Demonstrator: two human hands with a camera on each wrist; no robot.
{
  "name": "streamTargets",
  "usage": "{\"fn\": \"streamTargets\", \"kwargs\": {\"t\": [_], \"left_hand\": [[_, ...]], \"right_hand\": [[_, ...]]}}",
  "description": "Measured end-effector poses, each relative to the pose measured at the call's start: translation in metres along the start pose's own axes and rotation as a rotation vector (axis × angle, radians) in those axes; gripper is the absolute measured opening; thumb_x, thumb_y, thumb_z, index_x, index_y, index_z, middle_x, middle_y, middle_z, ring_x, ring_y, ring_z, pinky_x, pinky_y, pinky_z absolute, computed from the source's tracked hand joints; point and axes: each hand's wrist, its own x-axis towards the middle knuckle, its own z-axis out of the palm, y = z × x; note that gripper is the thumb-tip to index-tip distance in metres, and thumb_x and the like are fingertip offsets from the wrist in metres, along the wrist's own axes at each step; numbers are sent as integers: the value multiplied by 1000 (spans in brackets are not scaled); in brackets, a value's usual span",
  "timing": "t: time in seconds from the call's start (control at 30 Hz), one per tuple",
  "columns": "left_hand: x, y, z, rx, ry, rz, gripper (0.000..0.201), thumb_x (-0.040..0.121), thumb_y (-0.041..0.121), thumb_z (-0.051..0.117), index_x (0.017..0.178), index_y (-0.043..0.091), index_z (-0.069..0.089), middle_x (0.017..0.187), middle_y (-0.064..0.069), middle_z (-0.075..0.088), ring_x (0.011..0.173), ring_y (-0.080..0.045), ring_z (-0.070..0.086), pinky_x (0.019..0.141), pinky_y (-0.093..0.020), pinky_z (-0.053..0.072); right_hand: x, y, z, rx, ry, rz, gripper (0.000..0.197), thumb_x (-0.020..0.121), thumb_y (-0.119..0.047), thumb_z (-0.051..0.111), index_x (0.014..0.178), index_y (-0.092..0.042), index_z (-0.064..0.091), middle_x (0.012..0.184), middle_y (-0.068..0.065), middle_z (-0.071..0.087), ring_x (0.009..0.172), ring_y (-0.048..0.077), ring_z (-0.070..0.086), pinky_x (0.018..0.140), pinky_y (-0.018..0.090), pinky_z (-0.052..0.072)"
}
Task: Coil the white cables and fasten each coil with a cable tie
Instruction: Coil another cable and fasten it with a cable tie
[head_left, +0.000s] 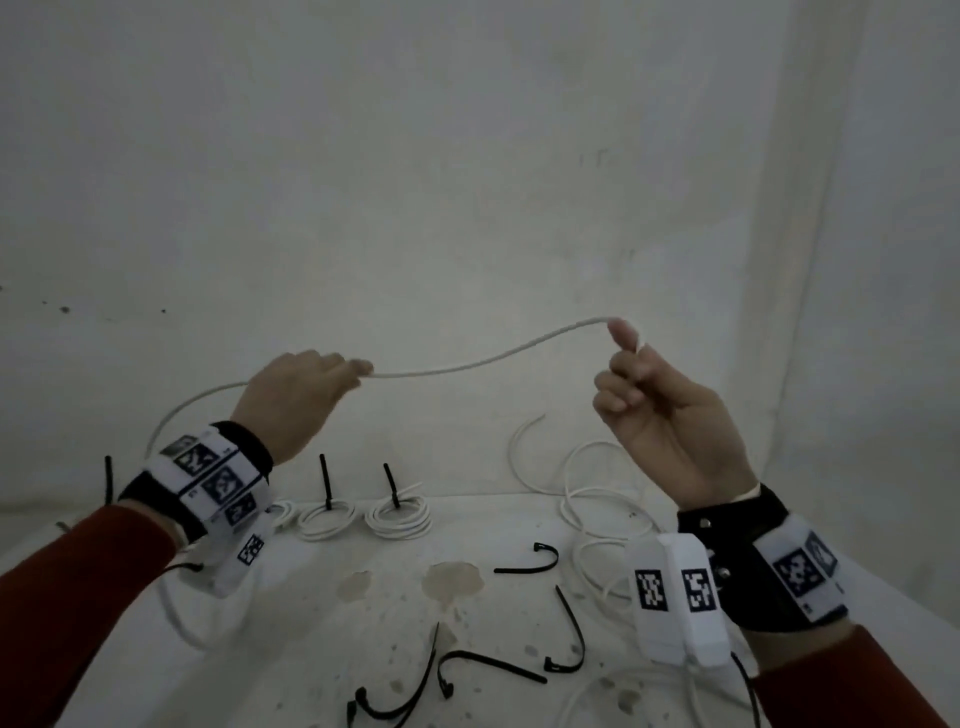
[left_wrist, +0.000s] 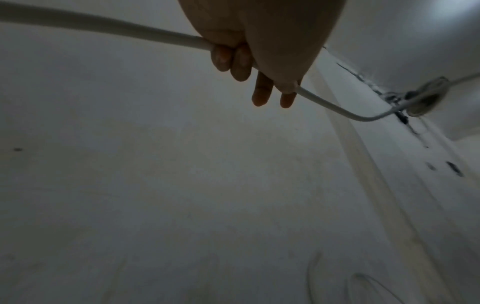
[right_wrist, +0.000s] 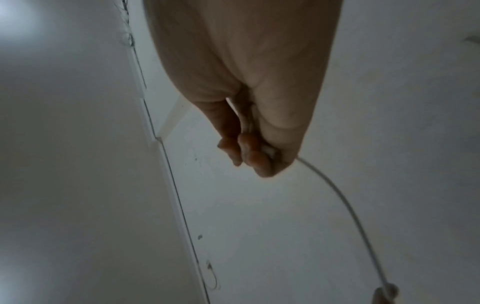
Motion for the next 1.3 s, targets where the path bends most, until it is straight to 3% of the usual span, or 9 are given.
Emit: {"fn": "streamTargets", "kwargs": {"t": [0.13, 0.27, 0.4, 0.5, 0.77, 0.93, 1.03, 1.1, 1.3], "left_hand": [[-3, 41, -2, -29, -46, 250, 24, 83, 7, 45, 97, 21, 60, 67, 2, 61, 53, -22, 50, 51, -25, 35], [-3, 70, -11, -10, -88, 402, 30, 82, 7, 39, 102, 25, 50, 72, 6, 58, 60, -19, 46, 54, -26, 33], [1, 71, -25, 3, -40, 398, 31, 82, 5, 42, 104, 26, 50, 75, 6, 58, 65, -18, 41, 58, -27, 28], [4, 65, -37, 16, -33, 395, 31, 83, 5, 42, 105, 26, 50, 75, 5, 58, 63, -19, 44, 56, -28, 32], [18, 47, -48, -33, -71, 364, 26, 88, 10, 40, 105, 24, 53, 72, 0, 59, 59, -22, 46, 52, -25, 28], [29, 44, -45, -217, -5, 201, 40, 91, 14, 38, 126, 32, 47, 78, 2, 60, 65, -20, 54, 49, -30, 45], [31, 43, -41, -416, 92, -25, 48, 93, 12, 37, 136, 32, 42, 74, 6, 51, 66, 1, 45, 66, -19, 46], [31, 47, -37, -584, 163, -178, 35, 98, 18, 36, 128, 28, 49, 68, 8, 52, 59, 2, 46, 63, -6, 36], [21, 68, -26, -748, 180, -327, 15, 96, 23, 47, 98, 28, 60, 62, 4, 56, 46, -7, 42, 48, -11, 31]], "right_hand": [[18, 20, 15, -212, 130, -227, 22, 97, -14, 42, 112, -9, 58, 70, -1, 61, 58, 10, 55, 63, 22, 51], [35, 48, 7, -868, 221, -355, 17, 99, -1, 44, 107, -4, 59, 79, 7, 68, 61, 13, 63, 68, 22, 54], [37, 68, -7, -1626, -59, -225, 21, 100, -8, 42, 109, -9, 61, 93, 0, 69, 72, 13, 63, 68, 16, 49], [27, 73, -11, -1817, -346, -54, 25, 102, -14, 39, 116, -12, 59, 101, -6, 68, 72, -4, 54, 71, 10, 43], [2, 69, 1, -1473, -348, 101, 43, 102, -40, 35, 93, -16, 70, 55, -14, 40, 54, 4, 37, 59, 19, 30], [-1, 73, 17, -833, -204, 57, 40, 95, -31, 39, 67, -13, 61, 51, -7, 29, 48, 9, 23, 49, 20, 23], [3, 66, 27, -421, -126, 51, 41, 96, -31, 37, 67, -15, 60, 49, -7, 18, 45, 10, 15, 46, 23, 20], [3, 56, 33, -192, -114, 44, 43, 98, -31, 32, 71, -14, 62, 51, -6, 12, 45, 12, 12, 45, 22, 26], [5, 32, 31, 299, -342, 51, 37, 100, -25, 33, 91, -4, 63, 53, -3, 23, 46, 13, 20, 51, 26, 25]]}}
